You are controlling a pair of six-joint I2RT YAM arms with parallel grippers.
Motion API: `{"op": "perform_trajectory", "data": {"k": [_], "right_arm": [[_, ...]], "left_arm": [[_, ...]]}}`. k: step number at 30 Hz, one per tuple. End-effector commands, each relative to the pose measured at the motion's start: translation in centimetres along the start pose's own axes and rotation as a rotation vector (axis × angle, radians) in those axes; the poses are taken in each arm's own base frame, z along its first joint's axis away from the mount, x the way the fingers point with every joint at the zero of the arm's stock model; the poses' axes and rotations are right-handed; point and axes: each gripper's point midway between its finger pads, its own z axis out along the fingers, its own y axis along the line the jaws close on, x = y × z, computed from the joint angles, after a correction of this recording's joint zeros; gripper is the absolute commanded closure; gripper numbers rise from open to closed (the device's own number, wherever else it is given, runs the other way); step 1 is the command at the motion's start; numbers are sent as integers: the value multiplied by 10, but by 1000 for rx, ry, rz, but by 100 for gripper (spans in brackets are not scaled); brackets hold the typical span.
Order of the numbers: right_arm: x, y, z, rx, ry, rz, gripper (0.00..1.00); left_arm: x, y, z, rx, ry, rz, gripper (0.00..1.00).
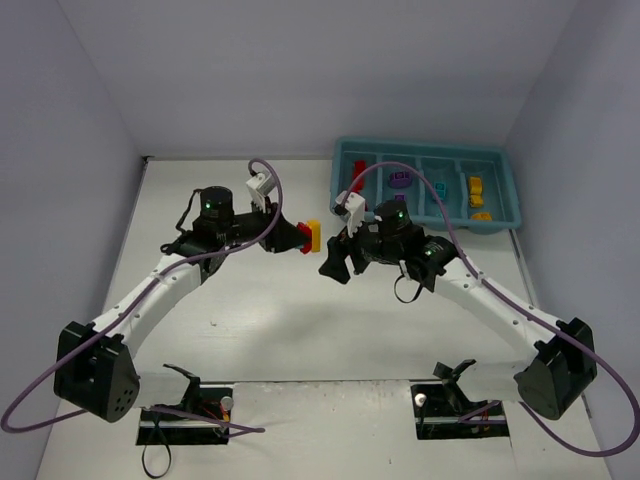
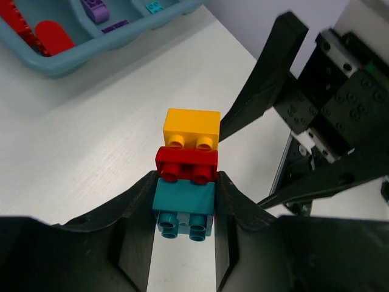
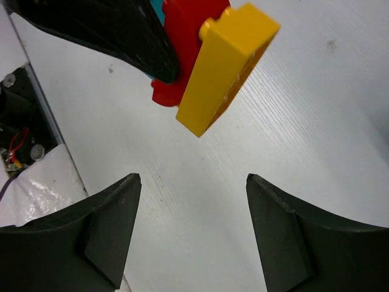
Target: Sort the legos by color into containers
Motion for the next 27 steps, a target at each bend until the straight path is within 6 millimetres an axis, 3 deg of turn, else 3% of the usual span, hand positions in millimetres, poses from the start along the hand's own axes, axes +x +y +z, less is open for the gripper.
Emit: {"op": "perform_trajectory", "data": {"k": [1, 5, 10, 19, 24, 27], "right_arm": [[-34, 29, -14, -143, -63, -124, 34], [-40, 42, -14, -231, -48, -146, 35], [-48, 45, -12, -262, -43, -174, 35], [-48, 58, -7, -368, -22, -190, 40], [-48, 62, -6, -404, -21, -210, 53], [-48, 63, -7, -408, -23, -223, 74]], "left_arm": [[-7, -35, -15, 210, 15, 243, 87], [10, -52, -25, 348, 87, 343, 87], [10, -62, -33, 398, 83, 466, 87], [12, -71, -38, 453, 81, 519, 87], [18, -70, -37, 475, 100, 510, 87], [22, -69, -36, 484, 115, 504, 87]]}}
